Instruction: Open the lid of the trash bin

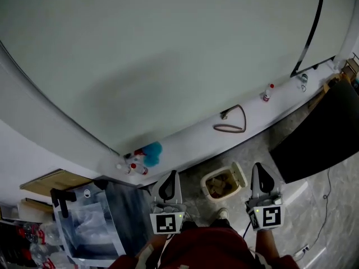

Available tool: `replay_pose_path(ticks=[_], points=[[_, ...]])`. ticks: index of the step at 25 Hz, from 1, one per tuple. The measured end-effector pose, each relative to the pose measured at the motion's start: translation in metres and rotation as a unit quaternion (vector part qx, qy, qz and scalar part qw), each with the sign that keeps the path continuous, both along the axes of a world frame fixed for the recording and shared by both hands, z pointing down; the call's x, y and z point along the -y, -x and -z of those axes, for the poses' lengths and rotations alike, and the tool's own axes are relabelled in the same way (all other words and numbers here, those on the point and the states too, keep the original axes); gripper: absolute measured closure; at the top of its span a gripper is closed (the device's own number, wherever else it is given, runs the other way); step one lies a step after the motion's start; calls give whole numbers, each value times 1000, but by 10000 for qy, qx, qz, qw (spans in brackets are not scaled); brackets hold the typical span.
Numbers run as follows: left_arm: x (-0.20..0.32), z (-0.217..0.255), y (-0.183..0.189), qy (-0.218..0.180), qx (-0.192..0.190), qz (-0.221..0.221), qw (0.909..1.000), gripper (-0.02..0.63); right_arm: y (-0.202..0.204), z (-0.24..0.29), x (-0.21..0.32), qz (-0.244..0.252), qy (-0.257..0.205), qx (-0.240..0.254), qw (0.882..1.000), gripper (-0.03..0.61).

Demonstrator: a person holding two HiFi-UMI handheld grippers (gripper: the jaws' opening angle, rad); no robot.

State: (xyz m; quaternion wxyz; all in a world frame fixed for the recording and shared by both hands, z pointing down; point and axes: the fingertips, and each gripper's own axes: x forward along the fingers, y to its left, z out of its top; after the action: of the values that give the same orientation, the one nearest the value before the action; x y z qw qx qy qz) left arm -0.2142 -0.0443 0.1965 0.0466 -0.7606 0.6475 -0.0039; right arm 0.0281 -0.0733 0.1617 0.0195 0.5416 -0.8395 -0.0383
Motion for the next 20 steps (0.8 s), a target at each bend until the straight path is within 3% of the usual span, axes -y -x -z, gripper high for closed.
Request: replay_pose_path(ticks=[4, 9, 20], points=[[-6, 36, 6, -427, 85, 111, 9990, 609, 15, 28, -2, 77, -350, -71, 9993, 578], [-13, 55, 17, -731, 351, 257, 9964, 609, 24, 37, -4, 137, -468, -2, 9988, 578], [-16, 42, 22, -555, 302, 321, 9975, 609, 20, 28, -7, 156, -501, -187, 9984, 578]])
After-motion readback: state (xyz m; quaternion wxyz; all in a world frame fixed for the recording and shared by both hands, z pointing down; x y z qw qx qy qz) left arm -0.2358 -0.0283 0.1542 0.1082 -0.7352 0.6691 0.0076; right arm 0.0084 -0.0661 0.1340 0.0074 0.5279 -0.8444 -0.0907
